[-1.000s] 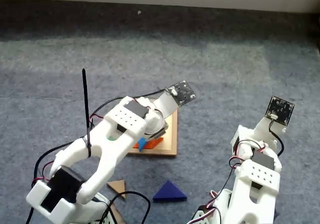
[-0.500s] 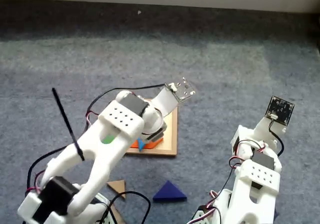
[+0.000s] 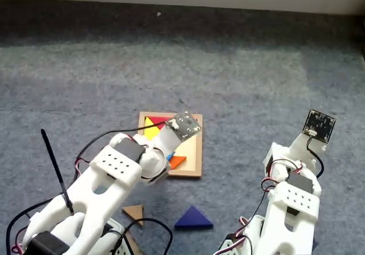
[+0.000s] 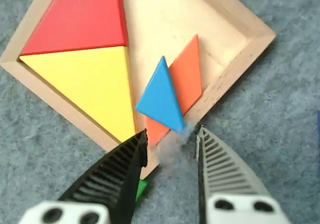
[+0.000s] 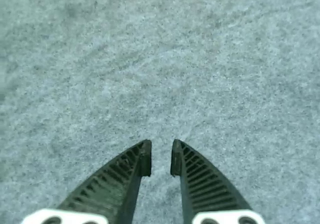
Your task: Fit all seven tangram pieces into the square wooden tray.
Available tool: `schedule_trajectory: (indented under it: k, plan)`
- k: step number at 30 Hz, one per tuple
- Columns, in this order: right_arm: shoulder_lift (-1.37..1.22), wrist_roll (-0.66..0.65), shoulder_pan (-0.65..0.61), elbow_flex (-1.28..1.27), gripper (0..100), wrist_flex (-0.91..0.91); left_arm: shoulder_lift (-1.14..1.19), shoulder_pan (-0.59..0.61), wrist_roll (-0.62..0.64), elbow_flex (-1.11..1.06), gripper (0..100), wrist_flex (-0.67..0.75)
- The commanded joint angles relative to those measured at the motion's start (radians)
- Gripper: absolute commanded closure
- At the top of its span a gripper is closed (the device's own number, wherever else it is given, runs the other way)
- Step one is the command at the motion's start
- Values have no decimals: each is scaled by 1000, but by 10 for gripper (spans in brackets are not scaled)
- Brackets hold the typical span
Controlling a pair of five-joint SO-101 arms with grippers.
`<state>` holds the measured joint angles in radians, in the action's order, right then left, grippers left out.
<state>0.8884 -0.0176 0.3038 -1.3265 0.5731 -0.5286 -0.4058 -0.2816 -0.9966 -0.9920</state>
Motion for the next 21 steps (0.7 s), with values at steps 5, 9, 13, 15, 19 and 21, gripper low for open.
schedule_trajectory:
  k: [5,9,13,15,19,21]
  plan:
    - [22,-12,-8,7,918,-27,-25,162,5,-41,769,143]
    - [22,-12,-8,7,918,-27,-25,177,5,-47,769,195]
    - [22,-12,-8,7,918,-27,-24,170,6,-47,769,245]
    - [22,-12,-8,7,918,-27,-24,170,6,-47,769,273]
    - [22,-12,-8,7,918,-27,-24,159,8,-47,769,304]
    - [22,-12,-8,7,918,-27,-16,137,8,-47,769,305]
